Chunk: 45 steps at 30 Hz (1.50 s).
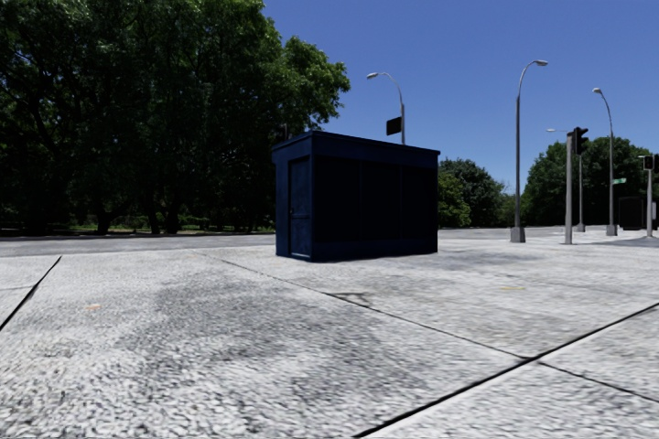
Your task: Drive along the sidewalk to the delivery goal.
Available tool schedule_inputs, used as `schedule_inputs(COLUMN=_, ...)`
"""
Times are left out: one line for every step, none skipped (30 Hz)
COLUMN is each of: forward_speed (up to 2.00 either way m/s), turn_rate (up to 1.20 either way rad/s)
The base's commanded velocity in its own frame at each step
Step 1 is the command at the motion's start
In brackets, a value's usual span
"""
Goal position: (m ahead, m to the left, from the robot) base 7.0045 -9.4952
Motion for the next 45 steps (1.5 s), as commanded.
schedule_inputs(forward_speed=2.00, turn_rate=-0.42)
schedule_inputs(forward_speed=2.00, turn_rate=-0.42)
schedule_inputs(forward_speed=2.00, turn_rate=-0.55)
schedule_inputs(forward_speed=2.00, turn_rate=-0.68)
schedule_inputs(forward_speed=2.00, turn_rate=-0.84)
schedule_inputs(forward_speed=2.00, turn_rate=-0.98)
schedule_inputs(forward_speed=2.00, turn_rate=-1.08)
schedule_inputs(forward_speed=2.00, turn_rate=-1.12)
schedule_inputs(forward_speed=2.00, turn_rate=-1.13)
schedule_inputs(forward_speed=2.00, turn_rate=-1.13)
schedule_inputs(forward_speed=2.00, turn_rate=-1.02)
schedule_inputs(forward_speed=2.00, turn_rate=-0.86)
schedule_inputs(forward_speed=2.00, turn_rate=-0.81)
schedule_inputs(forward_speed=2.00, turn_rate=-0.80)
schedule_inputs(forward_speed=2.00, turn_rate=-0.80)
schedule_inputs(forward_speed=2.00, turn_rate=-0.80)
schedule_inputs(forward_speed=2.00, turn_rate=-0.82)
schedule_inputs(forward_speed=2.00, turn_rate=-0.87)
schedule_inputs(forward_speed=2.00, turn_rate=-0.88)
schedule_inputs(forward_speed=2.00, turn_rate=-0.85)
schedule_inputs(forward_speed=2.00, turn_rate=-0.70)
schedule_inputs(forward_speed=2.00, turn_rate=-0.50)
schedule_inputs(forward_speed=2.00, turn_rate=-0.34)
schedule_inputs(forward_speed=2.00, turn_rate=-0.34)
schedule_inputs(forward_speed=2.00, turn_rate=-0.29)
schedule_inputs(forward_speed=2.00, turn_rate=-0.27)
schedule_inputs(forward_speed=2.00, turn_rate=-0.26)
schedule_inputs(forward_speed=2.00, turn_rate=-0.26)
schedule_inputs(forward_speed=2.00, turn_rate=-0.26)
schedule_inputs(forward_speed=2.00, turn_rate=-0.25)
schedule_inputs(forward_speed=2.00, turn_rate=-0.25)
schedule_inputs(forward_speed=2.00, turn_rate=-0.25)
schedule_inputs(forward_speed=2.00, turn_rate=-0.25)
schedule_inputs(forward_speed=2.00, turn_rate=-0.25)
schedule_inputs(forward_speed=2.00, turn_rate=-0.24)
schedule_inputs(forward_speed=2.00, turn_rate=-0.07)
schedule_inputs(forward_speed=2.00, turn_rate=0.00)
schedule_inputs(forward_speed=2.00, turn_rate=0.00)
schedule_inputs(forward_speed=2.00, turn_rate=0.00)
schedule_inputs(forward_speed=2.00, turn_rate=0.00)
schedule_inputs(forward_speed=2.00, turn_rate=0.00)
schedule_inputs(forward_speed=2.00, turn_rate=0.00)
schedule_inputs(forward_speed=2.00, turn_rate=0.00)
schedule_inputs(forward_speed=2.00, turn_rate=0.00)
schedule_inputs(forward_speed=2.00, turn_rate=0.00)
